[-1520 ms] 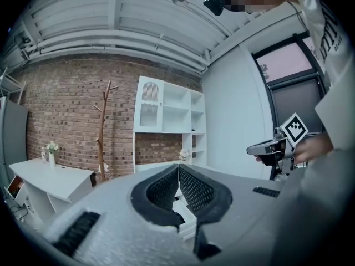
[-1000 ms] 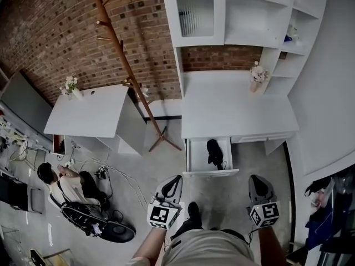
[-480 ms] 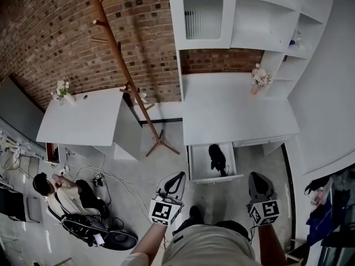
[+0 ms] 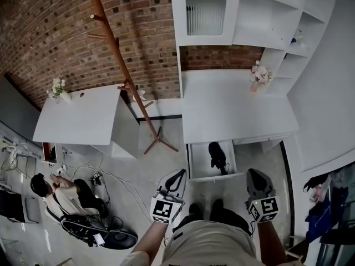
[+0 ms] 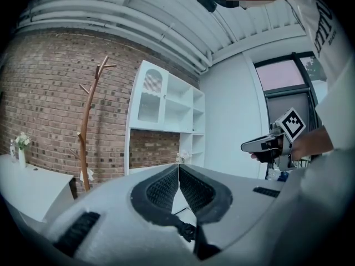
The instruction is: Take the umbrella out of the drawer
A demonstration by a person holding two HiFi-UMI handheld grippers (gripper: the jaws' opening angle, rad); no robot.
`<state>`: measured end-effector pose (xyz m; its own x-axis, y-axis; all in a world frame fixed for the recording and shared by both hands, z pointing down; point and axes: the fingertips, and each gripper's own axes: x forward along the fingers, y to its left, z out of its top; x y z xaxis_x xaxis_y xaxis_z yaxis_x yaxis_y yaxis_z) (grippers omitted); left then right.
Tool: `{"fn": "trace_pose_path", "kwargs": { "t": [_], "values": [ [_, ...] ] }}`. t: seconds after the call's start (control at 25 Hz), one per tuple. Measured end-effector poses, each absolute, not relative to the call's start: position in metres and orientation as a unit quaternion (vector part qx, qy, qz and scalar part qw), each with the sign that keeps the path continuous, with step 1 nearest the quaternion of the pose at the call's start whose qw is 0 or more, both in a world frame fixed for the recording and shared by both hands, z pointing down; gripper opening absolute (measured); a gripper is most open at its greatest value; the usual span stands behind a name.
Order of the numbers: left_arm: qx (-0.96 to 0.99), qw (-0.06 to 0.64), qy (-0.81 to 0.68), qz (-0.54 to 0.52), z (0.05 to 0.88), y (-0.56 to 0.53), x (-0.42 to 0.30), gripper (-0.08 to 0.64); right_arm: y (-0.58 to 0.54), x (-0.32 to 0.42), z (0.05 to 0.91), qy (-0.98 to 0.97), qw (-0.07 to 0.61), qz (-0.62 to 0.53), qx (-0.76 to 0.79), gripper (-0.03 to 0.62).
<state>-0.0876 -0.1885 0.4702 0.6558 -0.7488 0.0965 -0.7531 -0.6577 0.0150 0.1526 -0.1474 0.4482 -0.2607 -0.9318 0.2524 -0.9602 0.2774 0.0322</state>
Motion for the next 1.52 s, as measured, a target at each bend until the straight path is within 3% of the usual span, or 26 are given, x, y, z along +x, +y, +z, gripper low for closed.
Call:
{"fn": "trace_pose_path", "kwargs": {
  "t": [0.72, 1.52],
  "values": [
    [0.861, 0.063, -0.502, 0.047, 0.477, -0.238, -0.07, 0.025, -0.238, 0.162, 0.478, -0.846, 0.125, 0.091, 0.511, 0.031],
    [0.797, 0.121, -0.577, 0.129, 0.59, -0.268, -0.021, 0.025, -0.309, 0.18, 0.61, -0.886, 0.216, 0.215, 0.35, 0.031]
  ]
}}
